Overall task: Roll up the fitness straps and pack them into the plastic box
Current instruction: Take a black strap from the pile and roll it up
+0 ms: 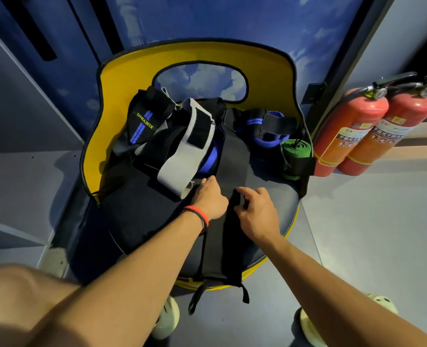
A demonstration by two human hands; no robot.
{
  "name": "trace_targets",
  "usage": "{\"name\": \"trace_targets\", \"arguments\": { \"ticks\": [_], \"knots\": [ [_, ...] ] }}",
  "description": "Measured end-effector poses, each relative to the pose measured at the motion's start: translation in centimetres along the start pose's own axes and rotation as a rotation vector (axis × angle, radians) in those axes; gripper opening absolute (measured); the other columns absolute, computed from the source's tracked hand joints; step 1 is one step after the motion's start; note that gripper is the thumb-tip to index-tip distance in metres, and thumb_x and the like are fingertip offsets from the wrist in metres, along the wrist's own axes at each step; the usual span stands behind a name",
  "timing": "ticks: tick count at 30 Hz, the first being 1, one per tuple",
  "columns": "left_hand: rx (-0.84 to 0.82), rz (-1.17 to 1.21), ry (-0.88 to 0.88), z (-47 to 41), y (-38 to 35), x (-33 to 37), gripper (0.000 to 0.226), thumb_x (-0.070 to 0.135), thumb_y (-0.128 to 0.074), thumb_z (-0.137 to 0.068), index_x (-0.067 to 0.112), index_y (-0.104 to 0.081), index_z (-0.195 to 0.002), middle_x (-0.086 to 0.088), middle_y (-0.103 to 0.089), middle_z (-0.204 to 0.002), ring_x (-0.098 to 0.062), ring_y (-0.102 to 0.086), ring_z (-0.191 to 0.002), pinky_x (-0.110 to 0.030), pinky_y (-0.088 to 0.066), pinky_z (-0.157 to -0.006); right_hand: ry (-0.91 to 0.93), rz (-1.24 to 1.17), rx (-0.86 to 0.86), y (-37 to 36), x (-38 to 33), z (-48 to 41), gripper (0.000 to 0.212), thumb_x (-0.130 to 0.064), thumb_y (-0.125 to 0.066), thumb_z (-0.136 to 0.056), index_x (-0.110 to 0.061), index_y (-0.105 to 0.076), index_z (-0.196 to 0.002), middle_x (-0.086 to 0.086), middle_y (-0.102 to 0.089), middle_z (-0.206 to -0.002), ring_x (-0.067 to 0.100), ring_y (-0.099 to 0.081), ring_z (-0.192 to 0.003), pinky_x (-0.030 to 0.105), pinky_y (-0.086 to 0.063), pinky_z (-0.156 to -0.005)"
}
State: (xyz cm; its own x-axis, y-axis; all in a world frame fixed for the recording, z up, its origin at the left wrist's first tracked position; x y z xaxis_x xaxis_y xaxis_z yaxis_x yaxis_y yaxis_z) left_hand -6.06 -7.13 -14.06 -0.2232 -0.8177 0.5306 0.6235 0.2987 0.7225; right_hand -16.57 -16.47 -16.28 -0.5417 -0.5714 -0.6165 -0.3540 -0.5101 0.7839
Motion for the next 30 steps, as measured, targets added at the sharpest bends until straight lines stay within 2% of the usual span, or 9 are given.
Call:
{"name": "trace_targets", "arguments": {
  "ticks": [5,8,10,14,17,23,26,28,30],
  "knots": [
    [0.057,0.046,-0.002,-1.1,0.6,-0.4,0.039,0.003,-0.055,-0.087,0.006,-0.051,-0.126,-0.012,-0.048,-0.137,-0.034,-0.052,-0.119,-0.039,-0.046,-0.096,0.064,-0.001,0.019,0.4,0.0,-0.7,0.046,-0.019,-0.066,-0.094,-0.023,-0.058,-0.139,0.003,-0.058,-0.126,0.026,-0.059,-0.114,0.040,-0.053,-0.089],
    [0.145,0.130,0.007,-0.9,0.9,-1.3,0.013,0.020,-0.067,-0.087,0.011,-0.058,-0.088,-0.004,-0.064,-0.093,-0.027,-0.061,-0.086,-0.036,-0.052,-0.075,0.122,0.012,0.041,0.6,0.1,-0.5,0.033,-0.016,-0.068,-0.093,-0.019,-0.065,-0.126,0.003,-0.063,-0.121,0.025,-0.060,-0.110,0.036,-0.051,-0.086],
    [0.185,0.153,0.029,-1.0,1.0,-2.2,0.037,0.023,-0.069,-0.091,0.016,-0.042,-0.067,0.000,-0.049,-0.068,-0.024,-0.050,-0.067,-0.030,-0.045,-0.062,0.149,0.012,0.040,0.8,0.3,-0.3,0.028,-0.018,-0.070,-0.092,-0.018,-0.067,-0.120,0.002,-0.064,-0.118,0.024,-0.062,-0.104,0.034,-0.050,-0.083],
    [0.230,0.337,0.104,-1.4,1.7,-4.0,0.042,0.013,-0.074,-0.089,0.026,-0.041,-0.067,0.004,-0.044,-0.077,-0.019,-0.041,-0.075,-0.024,-0.040,-0.069,0.219,-0.001,-0.008,0.6,0.0,0.3,0.031,-0.024,-0.075,-0.089,-0.017,-0.070,-0.118,0.000,-0.060,-0.121,0.020,-0.060,-0.105,0.031,-0.051,-0.085],
    [0.252,0.464,0.142,-1.6,1.6,-4.4,0.048,0.009,-0.075,-0.088,0.028,-0.038,-0.065,0.008,-0.036,-0.070,-0.013,-0.035,-0.063,-0.023,-0.032,-0.054,0.277,0.020,-0.048,0.4,0.0,1.7,0.036,-0.028,-0.077,-0.088,-0.016,-0.069,-0.121,0.001,-0.056,-0.130,0.019,-0.055,-0.117,0.029,-0.049,-0.095],
    [0.322,0.562,0.095,-2.2,2.1,-3.4,0.052,0.009,-0.075,-0.087,0.030,-0.035,-0.061,0.007,-0.035,-0.066,-0.007,-0.032,-0.056,-0.023,-0.031,-0.052,0.372,0.088,-0.065,0.1,0.4,3.4,0.032,-0.027,-0.074,-0.091,-0.019,-0.070,-0.122,0.001,-0.057,-0.132,0.022,-0.053,-0.119,0.028,-0.046,-0.098],
    [0.360,0.574,0.057,-1.8,2.3,-3.2,0.039,0.011,-0.075,-0.087,0.030,-0.048,-0.066,0.004,-0.047,-0.070,-0.012,-0.044,-0.062,-0.023,-0.042,-0.061,0.386,0.091,-0.036,0.0,0.2,3.2,0.028,-0.022,-0.073,-0.093,-0.017,-0.072,-0.120,0.004,-0.059,-0.129,0.025,-0.055,-0.115,0.032,-0.049,-0.095],
    [0.342,0.587,0.045,-0.7,2.3,-3.2,0.019,0.018,-0.077,-0.087,0.020,-0.068,-0.104,0.007,-0.059,-0.080,-0.015,-0.057,-0.082,-0.024,-0.046,-0.076,0.388,0.101,-0.027,-0.1,0.0,3.2,0.027,-0.022,-0.073,-0.093,-0.017,-0.072,-0.119,0.005,-0.060,-0.127,0.026,-0.056,-0.113,0.033,-0.051,-0.093],
    [0.305,0.520,0.034,0.7,1.7,-3.6,0.057,0.023,-0.078,-0.086,0.020,-0.054,-0.138,0.006,-0.061,-0.109,-0.016,-0.059,-0.101,-0.029,-0.048,-0.085,0.402,0.102,-0.020,-0.1,-0.2,3.3,0.025,-0.020,-0.073,-0.092,-0.015,-0.072,-0.117,0.006,-0.060,-0.121,0.026,-0.058,-0.107,0.033,-0.053,-0.087]
  ]
}}
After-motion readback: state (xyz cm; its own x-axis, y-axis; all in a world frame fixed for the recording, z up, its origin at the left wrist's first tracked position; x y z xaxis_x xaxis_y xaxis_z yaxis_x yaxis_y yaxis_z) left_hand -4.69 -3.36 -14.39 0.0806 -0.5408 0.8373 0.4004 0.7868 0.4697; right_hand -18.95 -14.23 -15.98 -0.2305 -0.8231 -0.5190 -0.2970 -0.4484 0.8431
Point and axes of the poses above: each hand's wrist, its own z-axis away from the middle knuckle, its own y-axis out of the back of the hand, x = y × z, the point moved 5 cm from there along -z, towards the middle knuckle
